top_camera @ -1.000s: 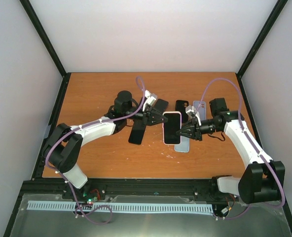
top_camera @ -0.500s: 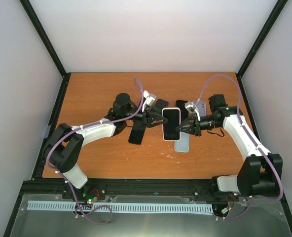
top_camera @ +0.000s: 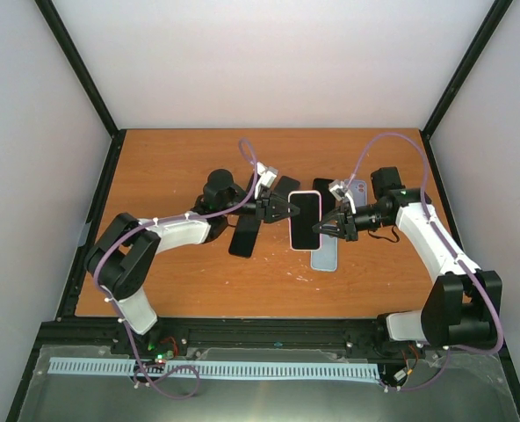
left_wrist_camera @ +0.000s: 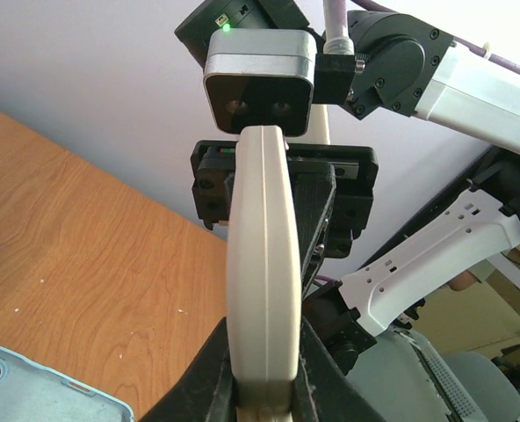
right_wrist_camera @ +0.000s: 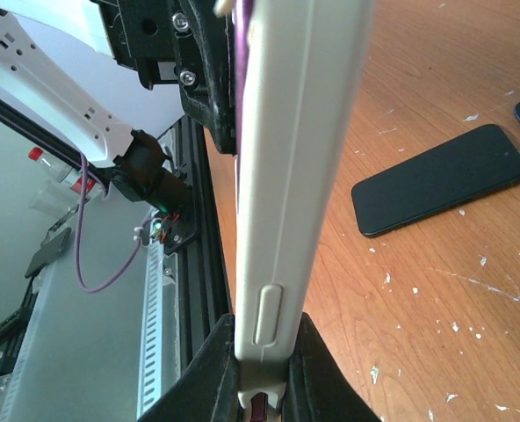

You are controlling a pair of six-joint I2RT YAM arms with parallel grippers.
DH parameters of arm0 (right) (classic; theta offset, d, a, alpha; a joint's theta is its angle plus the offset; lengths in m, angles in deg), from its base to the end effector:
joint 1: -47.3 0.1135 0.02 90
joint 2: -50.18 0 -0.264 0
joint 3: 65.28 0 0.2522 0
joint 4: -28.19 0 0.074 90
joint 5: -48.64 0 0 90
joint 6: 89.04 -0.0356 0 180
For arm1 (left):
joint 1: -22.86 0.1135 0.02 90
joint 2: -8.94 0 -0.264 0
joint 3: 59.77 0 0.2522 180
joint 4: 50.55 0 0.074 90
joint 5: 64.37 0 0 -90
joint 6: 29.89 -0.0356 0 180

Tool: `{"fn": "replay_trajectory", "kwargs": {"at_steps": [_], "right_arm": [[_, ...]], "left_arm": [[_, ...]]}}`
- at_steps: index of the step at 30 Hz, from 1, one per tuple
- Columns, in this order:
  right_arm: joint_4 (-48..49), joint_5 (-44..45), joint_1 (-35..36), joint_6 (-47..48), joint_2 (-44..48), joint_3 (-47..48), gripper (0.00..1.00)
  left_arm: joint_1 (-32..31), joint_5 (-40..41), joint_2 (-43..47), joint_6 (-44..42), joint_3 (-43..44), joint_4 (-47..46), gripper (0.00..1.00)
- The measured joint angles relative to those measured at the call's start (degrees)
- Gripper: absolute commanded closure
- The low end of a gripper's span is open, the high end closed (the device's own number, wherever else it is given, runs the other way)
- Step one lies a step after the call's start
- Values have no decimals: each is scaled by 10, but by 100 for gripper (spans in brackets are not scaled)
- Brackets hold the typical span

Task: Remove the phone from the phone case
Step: Pick up the phone at the center of the board.

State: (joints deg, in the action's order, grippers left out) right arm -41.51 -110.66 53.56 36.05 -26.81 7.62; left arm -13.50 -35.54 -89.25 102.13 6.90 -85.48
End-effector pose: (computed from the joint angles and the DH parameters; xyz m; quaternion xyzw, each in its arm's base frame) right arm 0.2313 0.0589 0.2696 -0.3625 0.7337 0.5163 0.2525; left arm 0.2743 -0.2407 0.2484 0.3407 0.6079 -0.6664 0.2651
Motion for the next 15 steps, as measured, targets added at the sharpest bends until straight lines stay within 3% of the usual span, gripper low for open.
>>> {"fn": "replay_trajectory", "kwargs": {"at_steps": [1,6,8,12,15], "right_arm": [[0,0,0,0,-1,0,95],[-18,-1,0,13,-4,8,54],[-36,1,0,50,-5,18,45],[-86,12,0,132,2,25,42],[-112,23,0,186,17,20,47]], "left_arm": [[0,-1,0,0,0,-1,95],[0,-8,0,5,5,4,98],[0,-14,-1,5,14,24,99],[0,-41,-9,21,43,47,100],[1,-63,-12,45,56,43,100]]}}
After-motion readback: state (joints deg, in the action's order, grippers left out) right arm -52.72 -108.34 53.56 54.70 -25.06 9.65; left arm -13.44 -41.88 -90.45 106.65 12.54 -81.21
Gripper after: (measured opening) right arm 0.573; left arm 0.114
